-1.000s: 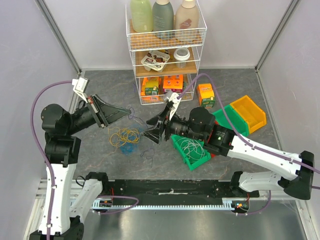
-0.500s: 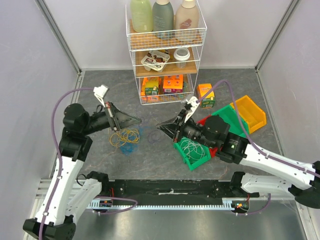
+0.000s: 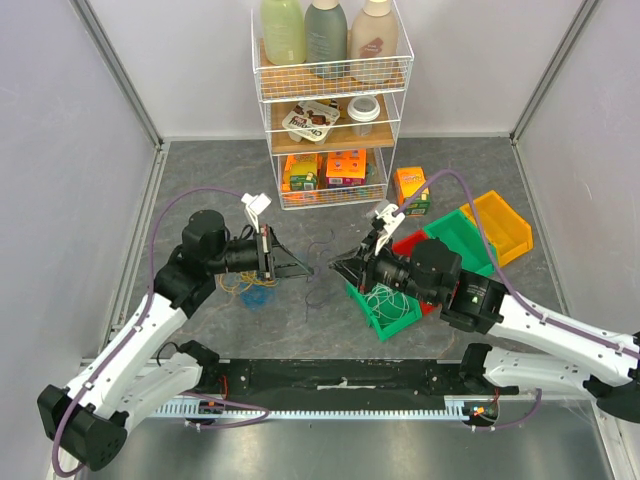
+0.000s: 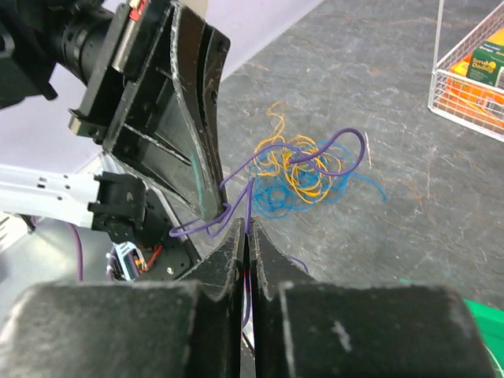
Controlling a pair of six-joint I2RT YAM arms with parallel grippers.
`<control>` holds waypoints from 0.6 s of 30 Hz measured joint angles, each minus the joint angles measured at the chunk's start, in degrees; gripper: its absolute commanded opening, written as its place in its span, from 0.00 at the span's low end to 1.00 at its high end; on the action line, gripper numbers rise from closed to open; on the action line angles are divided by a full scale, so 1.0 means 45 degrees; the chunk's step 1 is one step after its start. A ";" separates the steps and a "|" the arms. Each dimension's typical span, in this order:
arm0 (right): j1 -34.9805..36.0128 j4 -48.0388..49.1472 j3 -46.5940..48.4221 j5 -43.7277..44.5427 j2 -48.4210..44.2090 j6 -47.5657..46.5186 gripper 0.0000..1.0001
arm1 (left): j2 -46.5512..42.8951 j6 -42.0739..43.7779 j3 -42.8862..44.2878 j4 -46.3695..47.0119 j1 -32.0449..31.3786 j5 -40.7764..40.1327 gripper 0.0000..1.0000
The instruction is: Untangle the cables
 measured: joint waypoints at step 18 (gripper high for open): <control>0.0005 -0.2030 0.1695 0.0549 0.1103 -0.0573 0.00 | 0.0248 0.1846 -0.0204 -0.0714 -0.0578 0.1107 0.02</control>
